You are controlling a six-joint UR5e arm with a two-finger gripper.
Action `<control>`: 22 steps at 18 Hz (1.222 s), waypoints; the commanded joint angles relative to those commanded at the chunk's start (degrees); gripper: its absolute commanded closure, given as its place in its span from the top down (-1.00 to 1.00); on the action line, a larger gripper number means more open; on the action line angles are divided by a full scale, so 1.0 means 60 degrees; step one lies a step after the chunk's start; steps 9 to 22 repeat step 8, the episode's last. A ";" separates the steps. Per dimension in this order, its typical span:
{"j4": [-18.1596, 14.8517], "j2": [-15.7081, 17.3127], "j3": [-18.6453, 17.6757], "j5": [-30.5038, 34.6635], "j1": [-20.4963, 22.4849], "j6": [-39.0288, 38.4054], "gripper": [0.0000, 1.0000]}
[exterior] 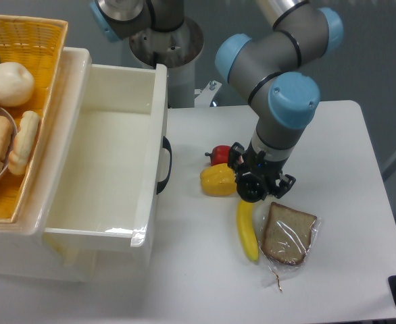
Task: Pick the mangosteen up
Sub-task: 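Lift the held mangosteen up off the table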
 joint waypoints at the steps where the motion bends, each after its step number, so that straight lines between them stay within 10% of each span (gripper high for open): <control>1: -0.0015 0.0029 -0.0015 0.0000 0.0000 0.0000 -0.19; 22: -0.0044 0.0103 -0.0015 0.0000 0.0044 0.0000 -0.18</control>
